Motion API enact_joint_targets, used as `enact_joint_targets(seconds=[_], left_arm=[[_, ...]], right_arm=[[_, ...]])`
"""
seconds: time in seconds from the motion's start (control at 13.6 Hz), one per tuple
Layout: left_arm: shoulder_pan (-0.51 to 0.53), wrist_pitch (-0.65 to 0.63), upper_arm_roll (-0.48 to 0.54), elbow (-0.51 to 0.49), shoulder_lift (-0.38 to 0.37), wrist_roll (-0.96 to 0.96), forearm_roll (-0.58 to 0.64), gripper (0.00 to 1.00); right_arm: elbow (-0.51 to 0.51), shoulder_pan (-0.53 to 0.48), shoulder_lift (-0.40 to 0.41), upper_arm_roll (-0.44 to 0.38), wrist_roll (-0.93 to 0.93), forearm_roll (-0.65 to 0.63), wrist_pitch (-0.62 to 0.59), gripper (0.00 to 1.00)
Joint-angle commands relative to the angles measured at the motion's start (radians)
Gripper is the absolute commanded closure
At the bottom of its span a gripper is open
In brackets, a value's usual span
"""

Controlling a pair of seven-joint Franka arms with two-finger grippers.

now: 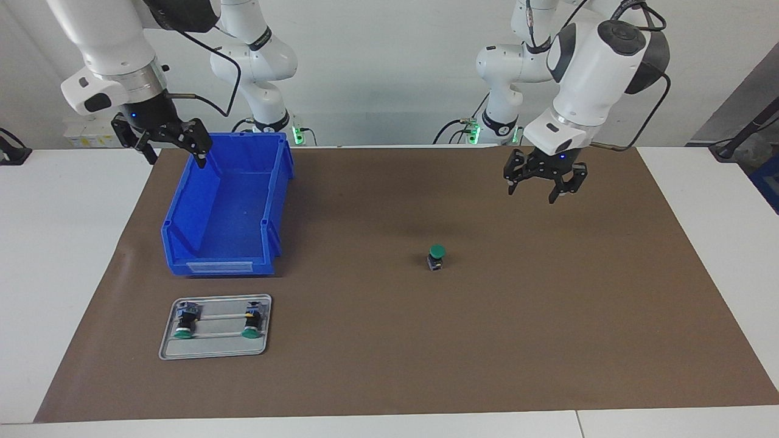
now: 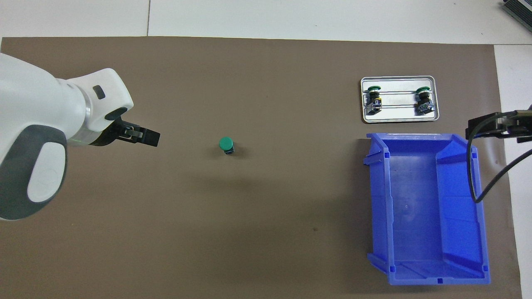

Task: Place and press button with both arms
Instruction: 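Lower the left gripper onto the button top and press down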

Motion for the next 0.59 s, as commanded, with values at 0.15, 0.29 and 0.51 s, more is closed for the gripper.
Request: enact_joint_targets(seconds=[0.15,0.29,0.51], left_arm=[[-0.2,0.191,0.01,-0.095,0.026,-0.361,0.006,0.56],[-0.231,0.278,0.01,-0.09,0.098,-0.4,0.008,0.71],[-0.237,0.337,0.013,-0.09,0.152,-0.405,0.006,1.0]], right_arm=[[-0.021,-0.007,-0.021,0.004,-0.025,0.014,-0.004,0.0],[-0.021,-0.007,-0.021,0.004,-0.025,0.014,-0.004,0.0],[-0.021,-0.007,-0.021,0.004,-0.025,0.012,-0.004,0.0]])
